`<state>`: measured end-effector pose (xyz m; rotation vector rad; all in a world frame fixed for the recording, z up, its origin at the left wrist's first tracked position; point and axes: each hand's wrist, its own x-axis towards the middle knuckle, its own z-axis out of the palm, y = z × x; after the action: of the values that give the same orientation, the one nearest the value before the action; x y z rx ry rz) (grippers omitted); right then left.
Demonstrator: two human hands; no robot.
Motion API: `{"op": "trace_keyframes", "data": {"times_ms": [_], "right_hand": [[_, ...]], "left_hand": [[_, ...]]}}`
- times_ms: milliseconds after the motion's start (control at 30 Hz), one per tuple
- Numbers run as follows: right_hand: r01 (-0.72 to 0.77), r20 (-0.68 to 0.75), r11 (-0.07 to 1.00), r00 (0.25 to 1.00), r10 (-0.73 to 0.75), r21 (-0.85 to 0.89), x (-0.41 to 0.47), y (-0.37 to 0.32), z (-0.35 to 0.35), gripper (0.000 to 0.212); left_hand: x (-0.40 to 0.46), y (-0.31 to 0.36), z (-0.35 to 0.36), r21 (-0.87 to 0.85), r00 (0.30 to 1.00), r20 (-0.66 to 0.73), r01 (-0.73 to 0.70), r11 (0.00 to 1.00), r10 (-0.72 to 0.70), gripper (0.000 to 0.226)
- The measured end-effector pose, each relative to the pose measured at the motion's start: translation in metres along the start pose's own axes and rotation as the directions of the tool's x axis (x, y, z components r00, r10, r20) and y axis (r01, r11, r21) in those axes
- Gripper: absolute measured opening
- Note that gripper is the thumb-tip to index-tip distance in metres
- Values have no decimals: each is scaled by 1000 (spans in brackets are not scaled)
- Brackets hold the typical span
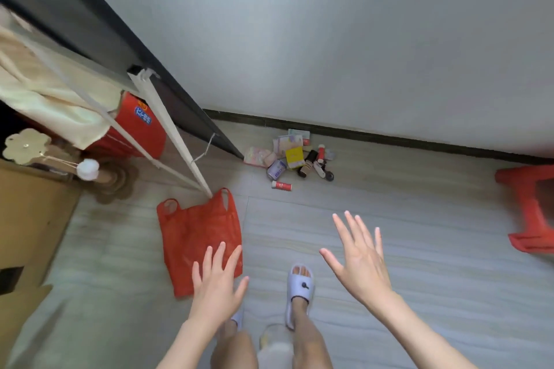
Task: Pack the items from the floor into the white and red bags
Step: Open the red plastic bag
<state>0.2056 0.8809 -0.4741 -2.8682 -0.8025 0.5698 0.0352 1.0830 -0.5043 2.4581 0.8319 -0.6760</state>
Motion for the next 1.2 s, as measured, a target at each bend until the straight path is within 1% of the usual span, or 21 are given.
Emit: {"op": "trace_keyframes", "data": {"times_ms": [100, 167, 267, 300, 367, 400, 467, 567, 633, 700, 733, 767, 833, 867, 900, 967, 1000, 1033, 1100, 1200], "right_hand": [[4, 57, 1000, 998, -3, -15, 42, 16, 51, 69], [23, 93, 999, 995, -19, -41, 65, 20, 86, 69], [103, 157, 991, 984, -88, -90, 109, 32, 182, 67], [126, 168, 987, 980, -108, -100, 125, 37, 220, 66], [166, 217, 979, 966, -138, -114, 156, 44, 297, 65], [180, 238, 976, 960, -147, -125, 171, 48, 333, 65], [199, 249, 970, 955, -159, -143, 198, 55, 401, 65], [219, 248, 963, 952, -177, -154, 245, 67, 486, 61], [231, 264, 956, 948, -179, -179, 276, 74, 533, 60], [239, 332, 955, 928, -171, -176, 296, 78, 567, 64], [244, 344, 951, 924, -168, -190, 302, 81, 582, 66], [250, 349, 946, 922, -166, -209, 304, 82, 594, 68], [258, 295, 943, 936, -190, -212, 304, 78, 599, 69], [257, 290, 946, 937, -194, -197, 301, 76, 595, 68], [257, 304, 951, 932, -198, -171, 299, 76, 589, 67], [233, 293, 971, 933, -211, -43, 292, 72, 568, 66], [232, 251, 972, 940, -232, 30, 287, 66, 555, 65], [247, 177, 962, 948, -264, 113, 282, 58, 538, 61], [291, -5, 919, 954, -301, 267, 266, 37, 502, 46], [390, -233, 811, 919, -317, 436, 240, 4, 438, 28]], "left_hand": [[40, -1, 46, 12, 999, 44, -26, 1000, 25, 60], [65, -10, 73, -35, 999, 42, -22, 999, 23, 61], [126, -35, 136, -56, 998, 22, 54, 997, -53, 77], [150, -47, 159, -44, 997, 27, 80, 996, -79, 78], [196, -76, 209, 1, 992, 65, 110, 994, -110, 64], [219, -94, 233, 7, 991, 66, 115, 993, -115, 60], [263, -132, 284, 21, 995, 28, 95, 995, -95, 61], [338, -185, 342, 51, 995, -71, 80, 996, -76, 64], [388, -214, 365, 87, 990, -99, 109, 990, -100, 67], [430, -235, 376, 26, 973, -167, 164, 986, -157, 75], [447, -241, 379, -9, 959, -220, 179, 984, -177, 76], [459, -244, 381, 2, 947, -267, 186, 983, -179, 70], [470, -242, 379, 106, 934, -343, 144, 984, -100, 41], [470, -238, 376, 117, 931, -360, 112, 987, -63, 25], [466, -232, 371, 102, 929, -366, 94, 990, -51, 16], [448, -219, 356, 15, 910, -408, 83, 996, -70, 14], [439, -212, 345, -39, 894, -439, 86, 996, -94, 15], [428, -204, 331, -81, 871, -480, 76, 994, -105, 16], [401, -186, 301, -176, 817, -560, 49, 983, -141, 17], [354, -152, 250, -331, 731, -650, -24, 943, -209, 19]]}}
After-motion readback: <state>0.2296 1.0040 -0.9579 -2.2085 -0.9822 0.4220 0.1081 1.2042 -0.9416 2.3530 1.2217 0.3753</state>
